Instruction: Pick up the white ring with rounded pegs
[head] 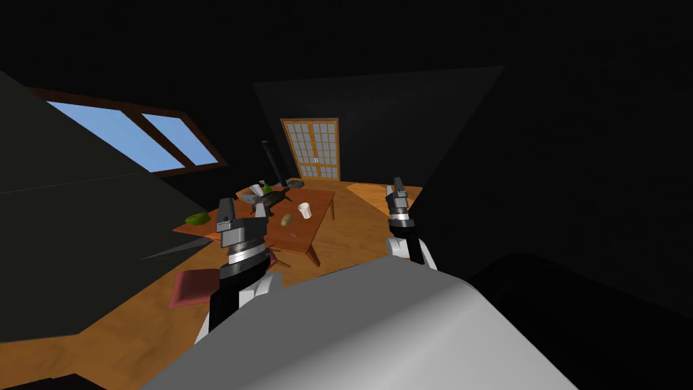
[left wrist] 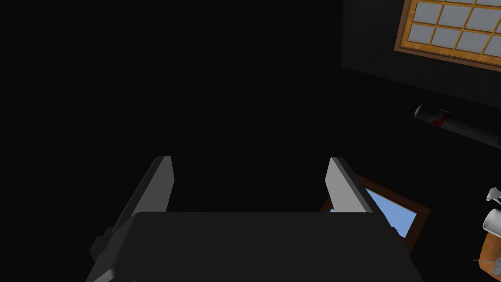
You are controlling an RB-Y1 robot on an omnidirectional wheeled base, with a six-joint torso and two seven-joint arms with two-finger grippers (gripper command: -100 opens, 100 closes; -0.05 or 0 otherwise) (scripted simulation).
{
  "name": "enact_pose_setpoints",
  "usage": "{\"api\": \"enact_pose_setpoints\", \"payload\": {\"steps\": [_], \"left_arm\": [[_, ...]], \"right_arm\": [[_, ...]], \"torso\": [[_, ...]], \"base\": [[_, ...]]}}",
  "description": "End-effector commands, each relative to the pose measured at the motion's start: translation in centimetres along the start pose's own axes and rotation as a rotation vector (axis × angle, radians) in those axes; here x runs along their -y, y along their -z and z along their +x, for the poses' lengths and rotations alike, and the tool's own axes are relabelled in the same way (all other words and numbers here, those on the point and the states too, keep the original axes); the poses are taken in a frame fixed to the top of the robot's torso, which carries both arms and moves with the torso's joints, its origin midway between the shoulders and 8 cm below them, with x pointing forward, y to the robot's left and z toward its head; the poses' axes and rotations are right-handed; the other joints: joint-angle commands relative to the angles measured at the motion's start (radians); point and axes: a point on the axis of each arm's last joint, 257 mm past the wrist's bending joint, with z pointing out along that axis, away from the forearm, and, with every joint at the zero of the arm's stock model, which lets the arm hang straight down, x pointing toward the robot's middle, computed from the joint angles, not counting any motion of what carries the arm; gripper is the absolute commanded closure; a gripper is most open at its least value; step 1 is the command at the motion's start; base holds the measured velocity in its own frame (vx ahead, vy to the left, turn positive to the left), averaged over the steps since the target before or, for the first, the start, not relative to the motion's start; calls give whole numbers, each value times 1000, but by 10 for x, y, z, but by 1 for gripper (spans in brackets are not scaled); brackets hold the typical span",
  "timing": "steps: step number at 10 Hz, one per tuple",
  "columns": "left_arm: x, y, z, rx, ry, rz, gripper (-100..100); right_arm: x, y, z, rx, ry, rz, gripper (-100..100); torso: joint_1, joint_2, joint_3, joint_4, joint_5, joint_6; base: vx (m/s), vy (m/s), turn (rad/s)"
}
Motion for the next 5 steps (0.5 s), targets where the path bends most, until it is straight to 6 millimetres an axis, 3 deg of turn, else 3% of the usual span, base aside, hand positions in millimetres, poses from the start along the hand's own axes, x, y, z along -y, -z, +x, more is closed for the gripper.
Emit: {"api": "enact_pose_setpoints", "payload": {"steps": [1, 5], "left_arm": [[-11, 6, 1, -35, -28, -22, -100], [-46, 26, -2, -111, -103, -96, -100]], "right_arm": [[0, 0, 0, 0, 0, 0, 0], [0, 0, 0, 0, 0, 0, 0]], "torso": [[0, 0, 0, 0, 0, 0], [-3, 0, 0, 0, -1, 0]], "base": [[-2, -18, -52], [0, -52, -55]]}}
